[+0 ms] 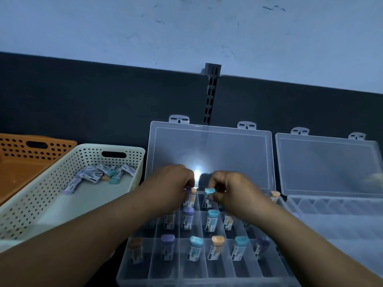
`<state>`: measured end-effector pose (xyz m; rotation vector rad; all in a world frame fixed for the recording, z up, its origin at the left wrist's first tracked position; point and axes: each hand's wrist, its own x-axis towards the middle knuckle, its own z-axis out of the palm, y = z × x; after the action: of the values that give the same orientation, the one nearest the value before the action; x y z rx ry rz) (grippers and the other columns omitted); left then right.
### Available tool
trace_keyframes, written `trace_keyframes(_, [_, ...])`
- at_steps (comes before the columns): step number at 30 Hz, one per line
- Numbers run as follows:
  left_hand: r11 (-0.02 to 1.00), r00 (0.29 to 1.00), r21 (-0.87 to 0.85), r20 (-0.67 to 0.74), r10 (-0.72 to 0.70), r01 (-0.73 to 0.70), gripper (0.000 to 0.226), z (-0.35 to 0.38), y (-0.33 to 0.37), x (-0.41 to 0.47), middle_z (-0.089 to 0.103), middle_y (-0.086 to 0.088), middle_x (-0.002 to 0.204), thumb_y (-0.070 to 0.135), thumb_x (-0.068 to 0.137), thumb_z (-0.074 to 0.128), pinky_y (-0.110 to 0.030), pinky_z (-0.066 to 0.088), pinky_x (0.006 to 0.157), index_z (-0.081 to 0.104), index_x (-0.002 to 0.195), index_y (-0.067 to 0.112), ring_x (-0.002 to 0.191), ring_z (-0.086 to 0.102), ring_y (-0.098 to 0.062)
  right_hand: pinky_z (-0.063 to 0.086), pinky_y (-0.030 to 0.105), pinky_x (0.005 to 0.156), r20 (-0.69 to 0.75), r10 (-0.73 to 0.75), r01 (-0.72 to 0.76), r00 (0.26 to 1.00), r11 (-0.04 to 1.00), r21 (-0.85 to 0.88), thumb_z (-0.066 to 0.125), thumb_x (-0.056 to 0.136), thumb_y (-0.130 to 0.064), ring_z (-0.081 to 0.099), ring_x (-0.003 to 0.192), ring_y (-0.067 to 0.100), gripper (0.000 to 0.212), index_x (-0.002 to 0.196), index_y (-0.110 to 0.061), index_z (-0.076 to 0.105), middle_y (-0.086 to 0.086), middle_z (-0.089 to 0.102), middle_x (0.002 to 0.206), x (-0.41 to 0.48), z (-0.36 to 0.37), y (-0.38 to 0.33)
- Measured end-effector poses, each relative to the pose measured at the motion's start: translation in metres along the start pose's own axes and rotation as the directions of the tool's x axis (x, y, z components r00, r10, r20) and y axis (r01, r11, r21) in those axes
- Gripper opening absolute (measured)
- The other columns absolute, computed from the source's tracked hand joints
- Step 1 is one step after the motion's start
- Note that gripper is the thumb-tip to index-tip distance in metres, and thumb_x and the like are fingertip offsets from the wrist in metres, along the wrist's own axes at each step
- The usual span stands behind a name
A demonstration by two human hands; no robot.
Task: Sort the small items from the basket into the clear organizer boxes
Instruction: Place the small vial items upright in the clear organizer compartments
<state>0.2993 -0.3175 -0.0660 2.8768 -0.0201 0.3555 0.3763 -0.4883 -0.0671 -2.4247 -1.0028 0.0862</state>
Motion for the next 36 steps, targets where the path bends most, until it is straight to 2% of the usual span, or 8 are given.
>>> trace_keyframes(7, [0.998, 0.999, 0.046, 0.022, 0.049, -0.05, 0.013, 0.006, 0.002, 0.002, 0.059, 0.005, 0.097, 0.017, 0.085, 0.059, -0.031, 0.045, 0.079, 0.066, 0.093, 0.024, 0.093, 0.053, -0.015, 0.045, 0.024, 0.071, 0.022, -0.029, 0.03, 0.999, 0.997, -0.067, 0.074, 0.081, -0.017, 0.05, 0.077, 0.007, 0.014, 0.081, -0.023, 0.061, -0.011, 0.048, 0.084, 0.006, 0.009, 0.005])
trace_keyframes(16, [0.997, 0.998, 0.072, 0.057, 0.018, -0.023, 0.01, 0.011, 0.001, 0.002, 0.059, 0.003, 0.095, 0.017, 0.081, 0.06, -0.033, 0.042, 0.08, 0.062, 0.089, 0.022, 0.094, 0.05, -0.017, 0.041, 0.026, 0.069, 0.008, 0.005, -0.003, 1.0, 0.981, -0.195, 0.073, 0.079, -0.017, 0.048, 0.08, 0.013, 0.024, 0.086, -0.024, 0.051, -0.008, 0.046, 0.086, 0.007, 0.012, 0.005])
trace_keyframes(21, [0.999, 1.0, 0.041, 0.003, 0.014, -0.014, 0.02, 0.004, -0.003, -0.004, 0.055, 0.004, 0.104, 0.027, 0.085, 0.062, -0.031, 0.04, 0.085, 0.059, 0.105, 0.025, 0.102, 0.048, -0.017, 0.045, 0.031, 0.074, -0.023, -0.011, 0.006, 1.0, 0.982, -0.188, 0.071, 0.081, -0.029, 0.051, 0.082, 0.016, 0.022, 0.089, -0.022, 0.052, -0.005, 0.051, 0.091, 0.007, 0.007, -0.005])
trace_keyframes(25, [0.996, 0.998, 0.093, -0.06, 0.014, -0.008, 0.045, -0.014, -0.02, -0.015, 0.049, 0.005, 0.123, 0.041, 0.088, 0.059, -0.03, 0.036, 0.097, 0.047, 0.129, 0.028, 0.117, 0.043, -0.015, 0.043, 0.029, 0.087, -0.038, -0.109, 0.096, 0.993, 0.961, -0.258, 0.066, 0.087, -0.038, 0.051, 0.103, 0.019, 0.034, 0.114, -0.018, 0.057, 0.001, 0.054, 0.11, 0.015, 0.006, -0.027])
trace_keyframes(28, [0.989, 0.996, 0.148, -0.084, -0.01, 0.022, 0.064, -0.03, -0.041, -0.031, 0.034, 0.005, 0.147, 0.05, 0.089, 0.054, -0.028, 0.022, 0.111, 0.031, 0.144, 0.028, 0.136, 0.029, -0.014, 0.034, 0.028, 0.106, -0.007, -0.195, 0.184, 0.981, 0.937, -0.297, 0.061, 0.089, -0.042, 0.041, 0.126, 0.019, 0.055, 0.138, -0.023, 0.045, -0.001, 0.046, 0.137, 0.024, 0.013, -0.051])
trace_keyframes(30, [0.979, 0.995, 0.192, -0.084, -0.057, 0.073, 0.074, -0.041, -0.06, -0.044, 0.018, 0.004, 0.157, 0.055, 0.089, 0.051, -0.03, 0.012, 0.116, 0.019, 0.149, 0.028, 0.144, 0.014, -0.015, 0.02, 0.025, 0.113, 0.039, -0.247, 0.246, 0.968, 0.909, -0.336, 0.057, 0.091, -0.045, 0.027, 0.138, 0.018, 0.066, 0.148, -0.025, 0.03, -0.002, 0.031, 0.153, 0.032, 0.021, -0.07])
trace_keyframes(33, [0.956, 0.986, 0.245, -0.069, -0.149, 0.161, 0.081, -0.054, -0.089, -0.063, 0.002, 0.005, 0.161, 0.062, 0.088, 0.045, -0.033, 0.006, 0.118, 0.006, 0.151, 0.029, 0.147, 0.001, -0.015, 0.006, 0.026, 0.117, 0.109, -0.286, 0.306, 0.952, 0.885, -0.35, 0.053, 0.092, -0.05, 0.009, 0.147, 0.017, 0.077, 0.154, -0.027, 0.012, -0.004, 0.01, 0.161, 0.045, 0.033, -0.098])
trace_keyframes(36, [0.933, 0.969, 0.262, -0.062, -0.239, 0.247, 0.083, -0.069, -0.116, -0.083, -0.003, 0.006, 0.16, 0.063, 0.088, 0.043, -0.036, 0.005, 0.119, 0.001, 0.152, 0.029, 0.147, -0.002, -0.015, 0.007, 0.031, 0.119, 0.149, -0.328, 0.36, 0.933, 0.871, -0.335, 0.054, 0.091, -0.053, 0.006, 0.148, 0.018, 0.082, 0.154, -0.029, 0.008, -0.003, 0.006, 0.162, 0.063, 0.052, -0.126])
